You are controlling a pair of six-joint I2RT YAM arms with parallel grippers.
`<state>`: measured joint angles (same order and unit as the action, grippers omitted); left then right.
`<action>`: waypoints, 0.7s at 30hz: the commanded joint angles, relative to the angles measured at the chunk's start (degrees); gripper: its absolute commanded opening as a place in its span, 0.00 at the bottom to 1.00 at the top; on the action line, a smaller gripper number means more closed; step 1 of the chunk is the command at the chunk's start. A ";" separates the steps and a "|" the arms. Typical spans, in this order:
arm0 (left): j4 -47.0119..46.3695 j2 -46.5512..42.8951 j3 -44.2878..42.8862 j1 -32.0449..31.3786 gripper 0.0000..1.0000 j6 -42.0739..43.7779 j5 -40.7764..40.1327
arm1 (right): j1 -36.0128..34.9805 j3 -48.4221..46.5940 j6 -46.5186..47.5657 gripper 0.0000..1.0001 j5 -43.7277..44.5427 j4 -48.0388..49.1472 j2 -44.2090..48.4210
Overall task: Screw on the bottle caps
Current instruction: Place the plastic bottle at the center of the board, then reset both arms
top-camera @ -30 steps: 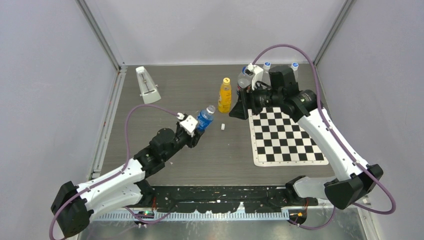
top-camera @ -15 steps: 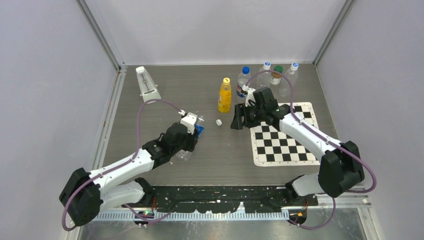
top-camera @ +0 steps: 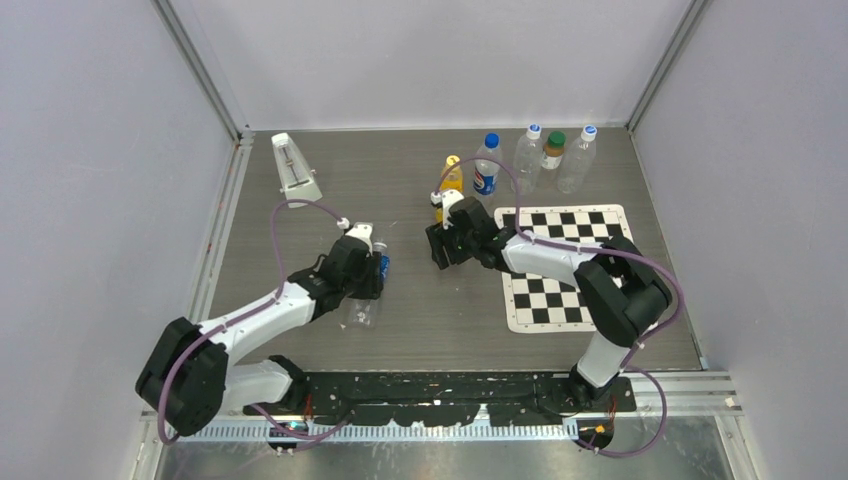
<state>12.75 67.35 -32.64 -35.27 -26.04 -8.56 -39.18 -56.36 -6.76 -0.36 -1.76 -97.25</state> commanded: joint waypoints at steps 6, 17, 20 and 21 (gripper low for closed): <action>-0.23 3.13 -4.38 1.17 0.77 -2.51 4.54 | -0.09 3.49 -2.66 0.72 13.20 -3.16 14.36; 4.90 -20.95 -6.56 1.16 1.00 3.67 -8.72 | 1.31 6.55 -7.05 0.98 37.54 -20.22 42.70; 5.88 -30.44 -6.88 1.16 1.00 8.87 -14.15 | 1.30 5.71 -6.31 0.99 44.30 -23.03 50.95; 5.96 -34.93 -6.95 1.16 1.00 10.72 -15.50 | 1.34 5.59 -5.84 1.00 45.14 -23.55 52.70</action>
<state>17.23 43.44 -37.41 -34.26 -23.24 -15.38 -37.98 -49.67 -12.47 33.04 -20.03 -51.96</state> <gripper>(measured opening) 0.994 0.992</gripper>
